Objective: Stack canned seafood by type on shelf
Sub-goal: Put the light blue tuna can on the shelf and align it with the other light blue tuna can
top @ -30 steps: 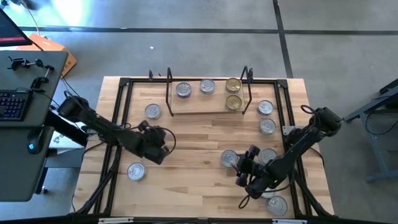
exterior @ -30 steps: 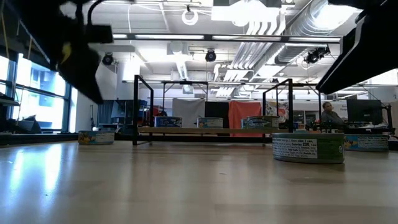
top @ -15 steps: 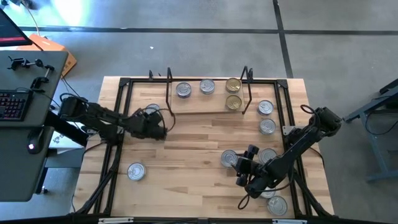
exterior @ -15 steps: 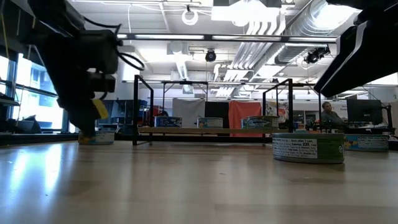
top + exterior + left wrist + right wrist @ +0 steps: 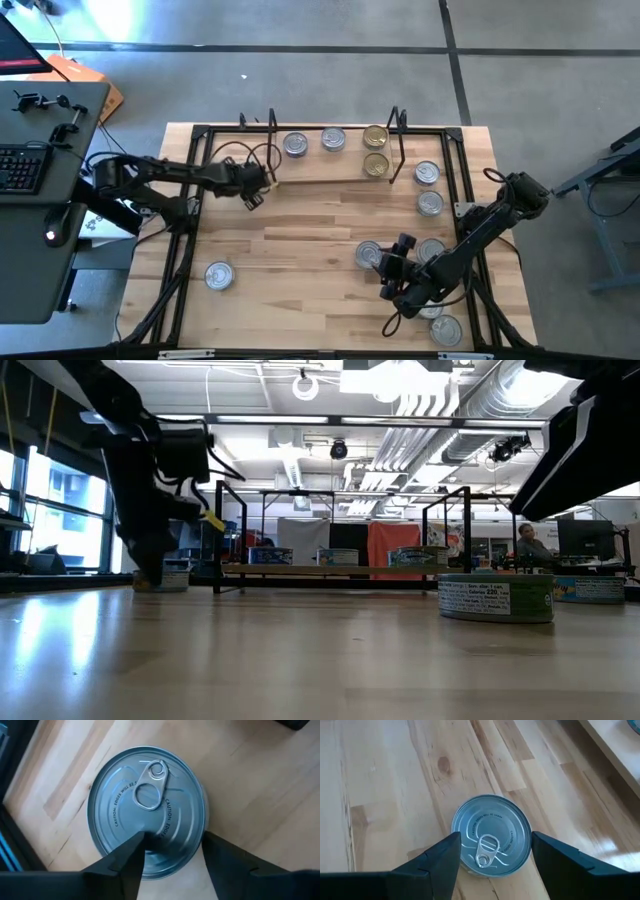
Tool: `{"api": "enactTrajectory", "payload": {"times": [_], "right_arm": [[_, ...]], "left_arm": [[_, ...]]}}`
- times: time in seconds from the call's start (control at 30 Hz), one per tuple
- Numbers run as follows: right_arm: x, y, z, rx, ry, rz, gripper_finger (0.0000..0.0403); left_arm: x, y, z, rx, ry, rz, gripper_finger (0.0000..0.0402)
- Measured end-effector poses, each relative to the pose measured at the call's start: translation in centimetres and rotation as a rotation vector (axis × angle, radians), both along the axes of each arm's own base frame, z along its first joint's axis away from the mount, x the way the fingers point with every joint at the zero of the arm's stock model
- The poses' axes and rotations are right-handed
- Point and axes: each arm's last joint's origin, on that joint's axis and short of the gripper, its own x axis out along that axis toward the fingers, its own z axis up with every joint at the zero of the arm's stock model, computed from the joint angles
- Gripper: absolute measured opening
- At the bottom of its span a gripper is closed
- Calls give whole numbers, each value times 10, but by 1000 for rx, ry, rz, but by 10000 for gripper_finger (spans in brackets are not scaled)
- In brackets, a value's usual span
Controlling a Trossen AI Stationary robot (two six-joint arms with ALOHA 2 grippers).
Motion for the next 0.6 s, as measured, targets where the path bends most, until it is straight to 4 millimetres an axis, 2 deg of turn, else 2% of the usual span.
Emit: {"api": "enactTrajectory", "payload": {"times": [0.13, 0.3, 0.47, 0.6], "right_arm": [[1, 1, 0, 18, -11, -9, 233], [3, 4, 1, 64, -22, 5, 233], [7, 8, 3, 68, -32, 67, 233], [13, 12, 6, 45, -58, 150, 233]], "left_arm": [[1, -6, 1, -40, -17, -12, 138], [0, -24, 1, -52, -12, 33, 74], [5, -53, 5, -67, -48, 18, 23], [16, -81, 13, -162, -117, -37, 3]]}}
